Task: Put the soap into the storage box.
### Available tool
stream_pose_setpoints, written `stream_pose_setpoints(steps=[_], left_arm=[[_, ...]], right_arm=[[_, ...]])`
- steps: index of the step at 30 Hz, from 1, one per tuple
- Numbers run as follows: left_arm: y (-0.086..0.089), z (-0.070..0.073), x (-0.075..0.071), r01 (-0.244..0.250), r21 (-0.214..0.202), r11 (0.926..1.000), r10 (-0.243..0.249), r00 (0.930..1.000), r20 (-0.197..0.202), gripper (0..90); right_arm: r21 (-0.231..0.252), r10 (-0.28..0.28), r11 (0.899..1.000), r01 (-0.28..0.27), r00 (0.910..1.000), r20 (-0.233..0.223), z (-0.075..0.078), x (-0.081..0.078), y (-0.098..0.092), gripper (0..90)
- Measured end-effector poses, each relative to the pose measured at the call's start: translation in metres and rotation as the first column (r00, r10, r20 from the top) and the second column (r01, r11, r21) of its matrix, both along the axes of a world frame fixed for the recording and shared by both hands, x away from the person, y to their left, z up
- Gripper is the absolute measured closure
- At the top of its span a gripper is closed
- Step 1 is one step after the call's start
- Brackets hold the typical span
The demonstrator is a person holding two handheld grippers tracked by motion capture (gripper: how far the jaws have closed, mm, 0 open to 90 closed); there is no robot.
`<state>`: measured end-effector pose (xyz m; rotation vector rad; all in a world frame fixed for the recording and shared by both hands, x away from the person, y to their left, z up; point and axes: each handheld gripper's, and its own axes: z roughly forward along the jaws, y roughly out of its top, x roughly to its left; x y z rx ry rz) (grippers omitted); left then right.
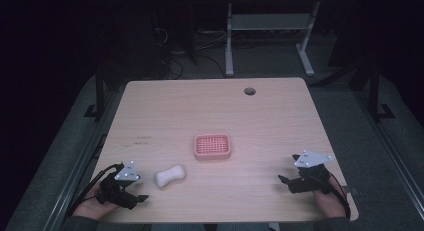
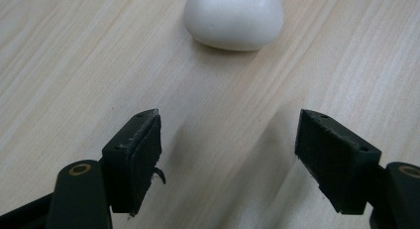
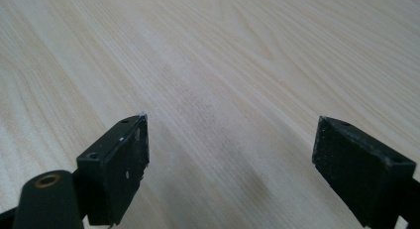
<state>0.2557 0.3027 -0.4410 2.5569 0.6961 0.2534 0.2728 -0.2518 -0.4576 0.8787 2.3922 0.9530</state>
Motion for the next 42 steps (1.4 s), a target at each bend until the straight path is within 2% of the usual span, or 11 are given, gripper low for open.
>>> stream_pose_setpoints(steps=[24, 42], left_arm=[[-0.013, 0.001, 0.006, 0.025, -0.003, 0.9997, -0.025, 0.9997, 0.0, 25.0], [-0.026, 0.004, 0.015, 0.063, -0.003, 0.998, -0.063, 0.998, 0.005, 25.1]], right_arm=[[-0.002, 0.002, 1.0, -0.002, 1.0, 0.003, 0.001, 0.001, 0.0, 13.8], [-0.002, 0.005, 1.0, -0.005, 1.0, 0.006, 0.001, 0.001, 0.0, 13.7]])
